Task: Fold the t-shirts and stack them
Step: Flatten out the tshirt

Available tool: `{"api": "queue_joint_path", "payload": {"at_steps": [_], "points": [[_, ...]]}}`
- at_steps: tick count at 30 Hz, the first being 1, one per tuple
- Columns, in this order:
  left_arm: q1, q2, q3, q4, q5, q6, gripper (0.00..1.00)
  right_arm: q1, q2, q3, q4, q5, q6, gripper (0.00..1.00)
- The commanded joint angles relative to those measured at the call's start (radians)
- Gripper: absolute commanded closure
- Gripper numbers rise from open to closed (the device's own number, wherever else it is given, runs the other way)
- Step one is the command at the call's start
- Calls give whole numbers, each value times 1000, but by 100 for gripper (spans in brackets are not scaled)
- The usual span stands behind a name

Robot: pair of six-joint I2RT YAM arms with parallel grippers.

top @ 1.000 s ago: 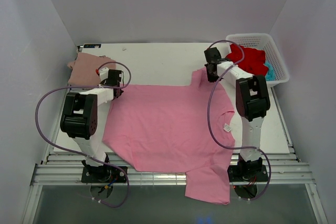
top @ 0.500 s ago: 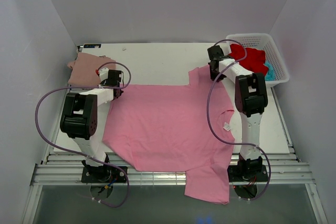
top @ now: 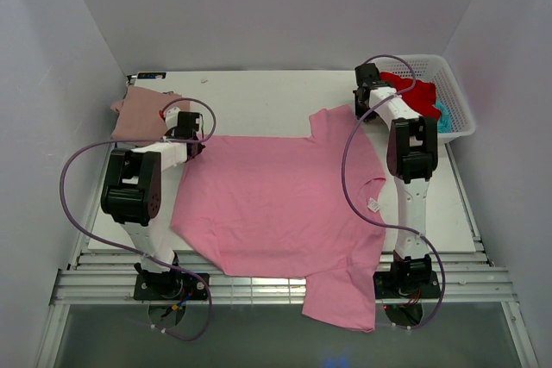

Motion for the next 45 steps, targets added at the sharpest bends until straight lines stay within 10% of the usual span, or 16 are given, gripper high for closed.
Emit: {"api": "queue_joint_path", "payload": {"at_steps": [1, 8, 45], "points": [[1, -32, -54, 59, 94, 23, 73, -2, -28, -57, 40, -95, -25, 82], [-10, -129, -73, 110, 92, 51, 33, -2, -75, -44, 95, -228, -47, 69], [-30, 77, 108, 201, -3, 177, 32, -22, 8, 67, 105, -389, -40, 54]]}}
